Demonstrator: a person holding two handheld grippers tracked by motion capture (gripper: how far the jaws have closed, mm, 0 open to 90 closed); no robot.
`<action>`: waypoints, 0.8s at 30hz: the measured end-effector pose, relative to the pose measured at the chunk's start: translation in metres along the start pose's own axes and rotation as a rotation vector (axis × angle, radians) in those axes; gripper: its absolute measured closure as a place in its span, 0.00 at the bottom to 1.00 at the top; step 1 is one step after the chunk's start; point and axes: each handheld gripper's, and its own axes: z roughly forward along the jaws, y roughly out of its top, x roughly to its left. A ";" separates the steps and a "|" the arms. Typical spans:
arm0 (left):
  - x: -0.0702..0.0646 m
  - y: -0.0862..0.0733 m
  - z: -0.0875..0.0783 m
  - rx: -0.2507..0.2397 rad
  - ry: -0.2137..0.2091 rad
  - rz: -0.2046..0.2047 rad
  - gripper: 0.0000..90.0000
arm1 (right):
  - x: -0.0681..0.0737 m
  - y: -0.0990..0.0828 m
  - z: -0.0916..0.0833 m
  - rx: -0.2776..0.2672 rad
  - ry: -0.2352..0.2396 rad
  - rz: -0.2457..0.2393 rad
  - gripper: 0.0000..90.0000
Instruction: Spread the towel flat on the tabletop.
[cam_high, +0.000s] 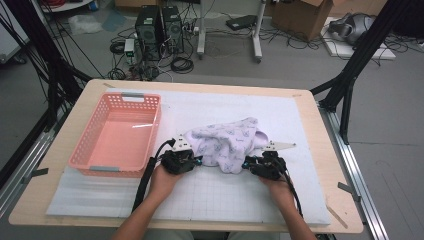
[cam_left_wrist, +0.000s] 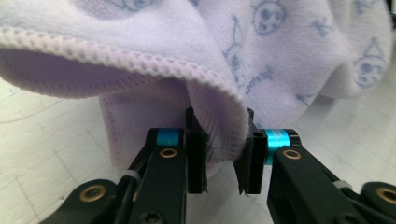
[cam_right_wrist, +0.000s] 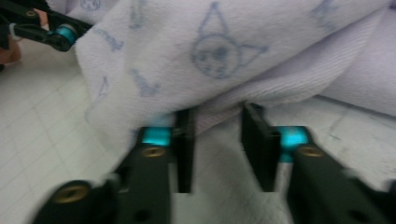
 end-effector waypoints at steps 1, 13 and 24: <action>-0.001 0.001 -0.004 -0.004 -0.013 0.005 0.86 | 0.001 0.000 -0.001 -0.004 0.017 0.002 0.99; -0.015 0.003 -0.025 -0.073 -0.077 0.011 0.86 | 0.002 0.001 -0.035 -0.071 -0.063 0.010 0.60; -0.015 -0.005 -0.022 -0.075 -0.088 -0.010 0.86 | 0.012 0.000 -0.007 0.019 0.010 0.001 0.99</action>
